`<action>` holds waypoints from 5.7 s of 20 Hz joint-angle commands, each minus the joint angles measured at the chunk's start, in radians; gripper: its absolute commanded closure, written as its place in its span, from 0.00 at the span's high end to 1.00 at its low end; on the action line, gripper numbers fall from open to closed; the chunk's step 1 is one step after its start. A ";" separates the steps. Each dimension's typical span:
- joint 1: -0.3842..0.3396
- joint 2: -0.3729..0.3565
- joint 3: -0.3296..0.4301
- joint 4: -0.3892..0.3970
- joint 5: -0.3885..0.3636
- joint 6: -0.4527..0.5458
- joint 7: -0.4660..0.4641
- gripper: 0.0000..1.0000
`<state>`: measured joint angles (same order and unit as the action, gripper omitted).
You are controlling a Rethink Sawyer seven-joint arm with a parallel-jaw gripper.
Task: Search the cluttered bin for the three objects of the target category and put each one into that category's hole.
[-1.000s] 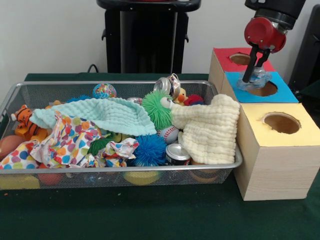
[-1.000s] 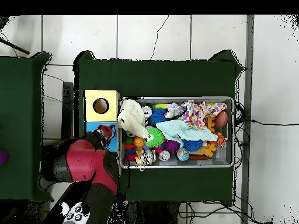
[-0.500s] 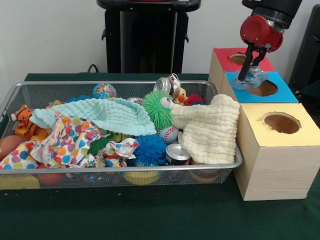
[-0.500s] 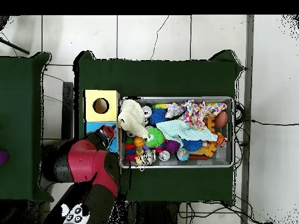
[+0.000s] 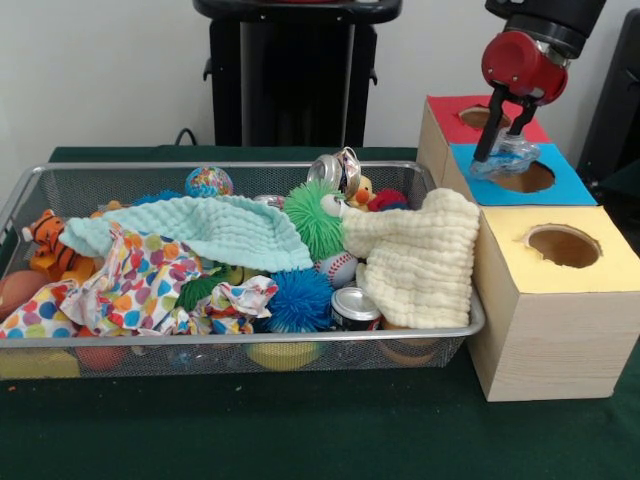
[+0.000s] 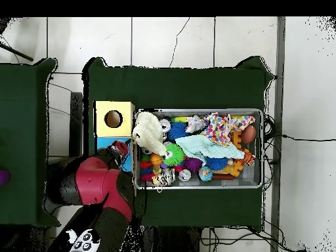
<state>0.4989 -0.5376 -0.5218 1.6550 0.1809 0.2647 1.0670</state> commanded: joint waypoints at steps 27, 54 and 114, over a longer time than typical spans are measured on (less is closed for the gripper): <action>-0.010 -0.049 0.019 -0.058 0.037 0.247 0.272 1.00; -0.065 -0.049 0.091 0.020 0.026 0.092 0.268 1.00; -0.015 0.032 0.020 -0.052 0.020 0.167 0.281 0.00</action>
<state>0.4809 -0.5304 -0.5445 1.6181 0.1811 0.3717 1.0670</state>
